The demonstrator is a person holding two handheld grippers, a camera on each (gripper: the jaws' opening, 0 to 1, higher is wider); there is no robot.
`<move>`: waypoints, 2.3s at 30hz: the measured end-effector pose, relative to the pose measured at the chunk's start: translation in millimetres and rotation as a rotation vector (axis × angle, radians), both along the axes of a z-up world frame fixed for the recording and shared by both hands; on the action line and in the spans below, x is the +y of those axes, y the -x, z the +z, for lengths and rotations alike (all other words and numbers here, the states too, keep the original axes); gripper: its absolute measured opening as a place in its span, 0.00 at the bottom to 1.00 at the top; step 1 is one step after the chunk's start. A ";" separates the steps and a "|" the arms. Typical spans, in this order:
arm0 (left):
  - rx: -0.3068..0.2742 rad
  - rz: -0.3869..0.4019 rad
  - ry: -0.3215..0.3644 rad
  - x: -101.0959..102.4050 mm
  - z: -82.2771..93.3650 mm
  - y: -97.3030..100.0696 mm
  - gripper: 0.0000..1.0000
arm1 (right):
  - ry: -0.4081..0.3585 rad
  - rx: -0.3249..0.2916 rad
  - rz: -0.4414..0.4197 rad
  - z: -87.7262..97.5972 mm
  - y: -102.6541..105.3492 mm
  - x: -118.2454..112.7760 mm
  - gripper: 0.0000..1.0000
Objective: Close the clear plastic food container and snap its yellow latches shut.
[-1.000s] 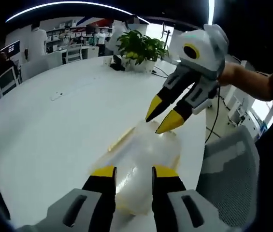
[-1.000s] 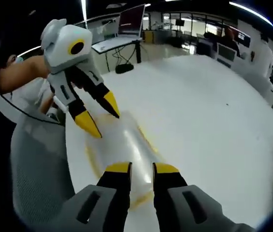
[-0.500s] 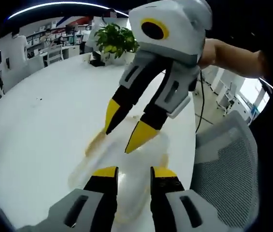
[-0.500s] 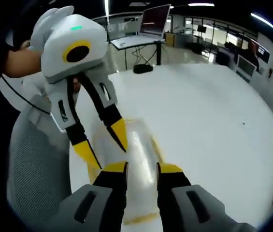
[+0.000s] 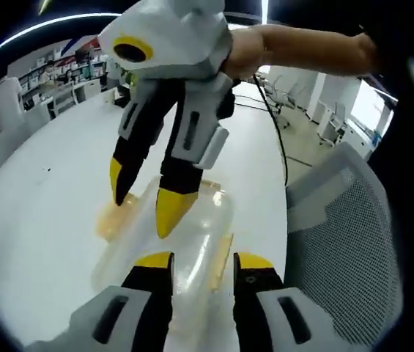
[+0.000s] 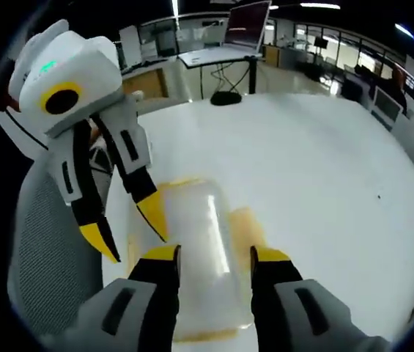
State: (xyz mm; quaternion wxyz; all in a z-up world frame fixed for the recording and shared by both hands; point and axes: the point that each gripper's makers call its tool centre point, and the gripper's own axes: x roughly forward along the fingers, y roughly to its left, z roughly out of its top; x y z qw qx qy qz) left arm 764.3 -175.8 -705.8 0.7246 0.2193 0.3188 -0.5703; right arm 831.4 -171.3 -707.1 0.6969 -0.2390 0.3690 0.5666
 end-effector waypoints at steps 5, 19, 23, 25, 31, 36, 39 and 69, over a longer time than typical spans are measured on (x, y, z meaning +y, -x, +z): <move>-0.057 -0.050 -0.019 -1.4 -3.0 3.1 0.28 | 0.014 0.048 0.030 -4.5 -4.3 0.9 0.35; -0.262 -0.175 -0.074 -6.1 -8.1 2.9 0.27 | 0.068 0.186 0.100 -14.6 -4.3 2.7 0.34; -0.323 -0.205 -0.091 -7.2 -10.2 0.3 0.26 | 0.077 0.203 0.124 -14.5 -2.5 4.3 0.33; -0.334 -0.213 -0.093 -7.8 -11.0 0.1 0.27 | 0.084 0.211 0.133 -14.9 -2.6 5.1 0.33; -0.370 -0.246 -0.114 -7.0 -11.5 -0.3 0.27 | 0.107 0.244 0.168 -17.9 -0.1 7.7 0.37; -0.372 -0.241 -0.119 -7.0 -11.2 -0.9 0.27 | 0.128 0.269 0.188 -18.6 -0.5 8.3 0.37; -0.370 -0.239 -0.120 -6.6 -11.5 -1.3 0.27 | 0.136 0.289 0.188 -19.7 0.4 7.7 0.36; -0.403 -0.272 -0.123 -11.2 -10.2 -1.8 0.24 | 0.192 0.320 0.249 -19.9 5.8 6.6 0.35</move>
